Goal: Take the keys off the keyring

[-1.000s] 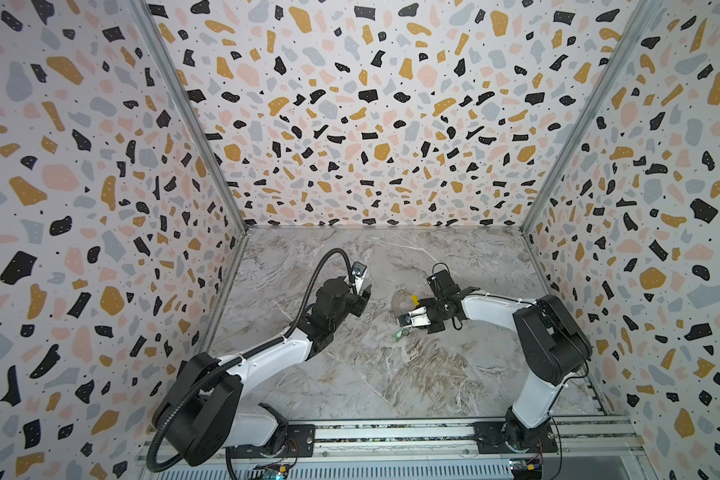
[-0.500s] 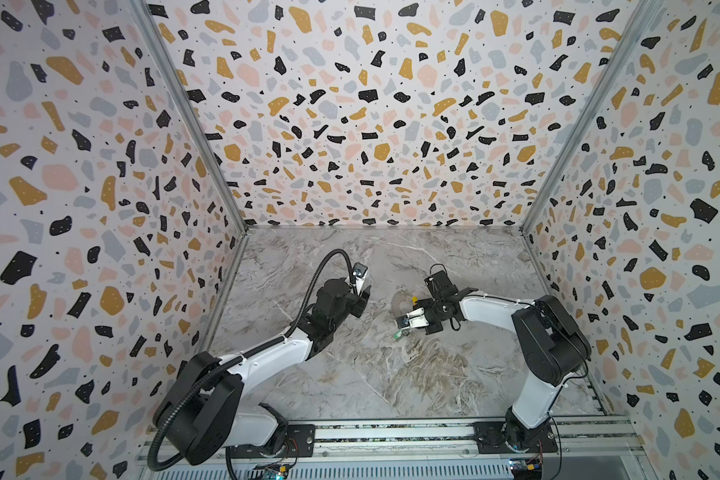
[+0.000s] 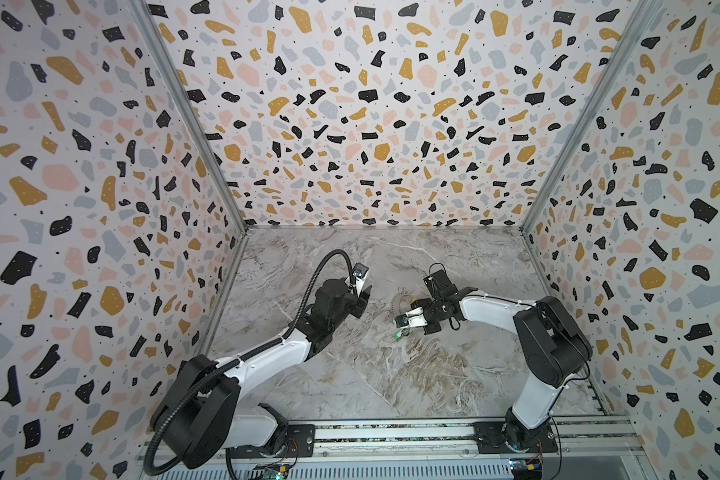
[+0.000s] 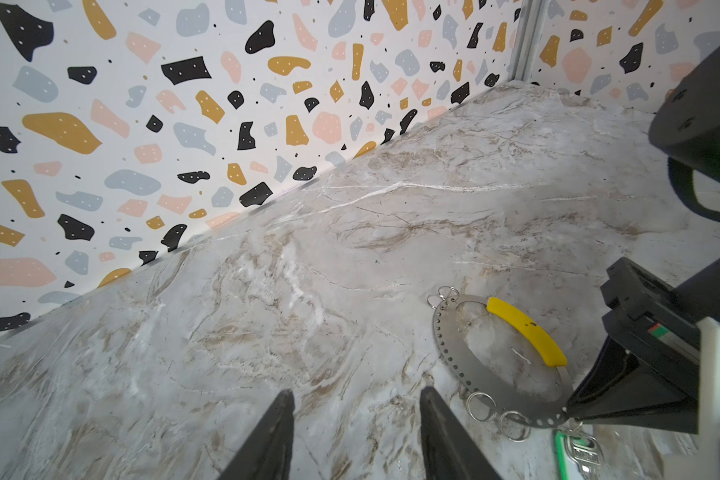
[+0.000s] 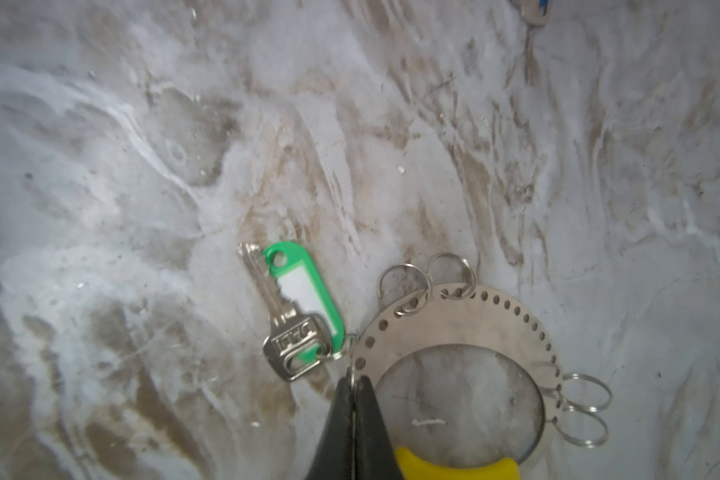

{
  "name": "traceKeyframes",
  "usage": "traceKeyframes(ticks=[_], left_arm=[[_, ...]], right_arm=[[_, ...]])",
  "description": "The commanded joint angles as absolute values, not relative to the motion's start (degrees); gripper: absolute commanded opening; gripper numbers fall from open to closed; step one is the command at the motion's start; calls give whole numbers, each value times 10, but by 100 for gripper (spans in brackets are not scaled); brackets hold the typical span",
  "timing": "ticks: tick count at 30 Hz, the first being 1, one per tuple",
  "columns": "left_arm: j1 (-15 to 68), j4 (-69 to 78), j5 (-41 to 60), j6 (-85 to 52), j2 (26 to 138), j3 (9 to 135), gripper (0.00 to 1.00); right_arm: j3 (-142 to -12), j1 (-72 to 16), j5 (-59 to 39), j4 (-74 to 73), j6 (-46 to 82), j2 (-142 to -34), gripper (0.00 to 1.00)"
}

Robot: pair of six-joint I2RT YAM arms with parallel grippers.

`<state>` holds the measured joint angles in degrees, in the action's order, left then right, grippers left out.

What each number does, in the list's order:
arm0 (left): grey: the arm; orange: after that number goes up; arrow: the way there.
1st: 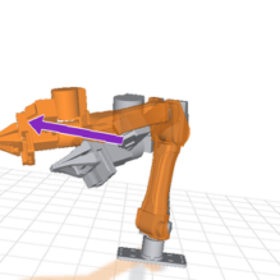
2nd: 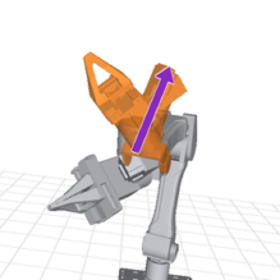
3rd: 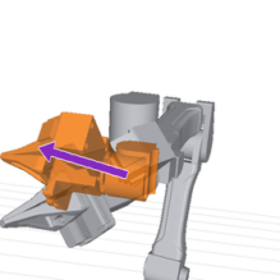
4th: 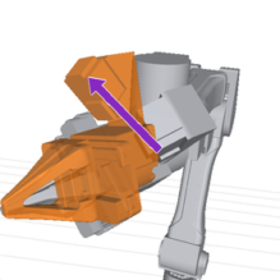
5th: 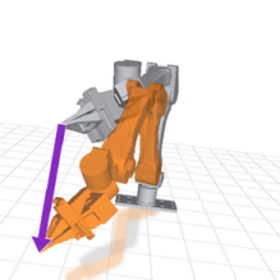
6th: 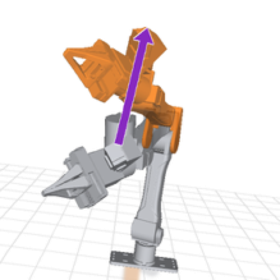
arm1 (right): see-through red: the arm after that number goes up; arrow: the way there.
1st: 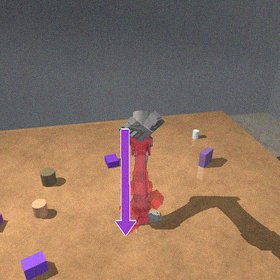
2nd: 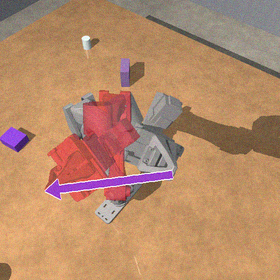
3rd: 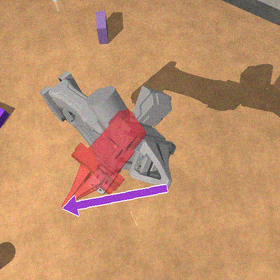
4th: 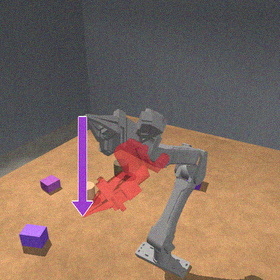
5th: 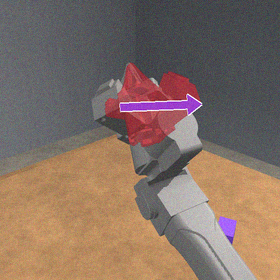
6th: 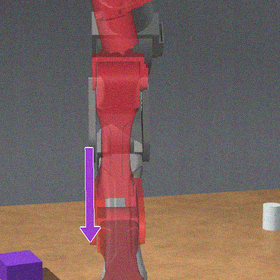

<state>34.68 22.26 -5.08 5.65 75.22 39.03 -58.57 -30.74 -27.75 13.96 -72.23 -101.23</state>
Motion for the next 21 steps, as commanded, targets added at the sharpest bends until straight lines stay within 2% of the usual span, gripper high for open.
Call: traceKeyframes(ticks=[1,7,21], left_arm=[[347,238,-36,78,721,390,50],[347,203,-8,130,688,419,48],[347,148,93,214,648,458,47]], right_arm=[[-632,-299,-377,162,-666,-971,3],[-672,-276,-475,128,-587,-959,2],[-665,-232,-655,-92,-353,-922,1]])
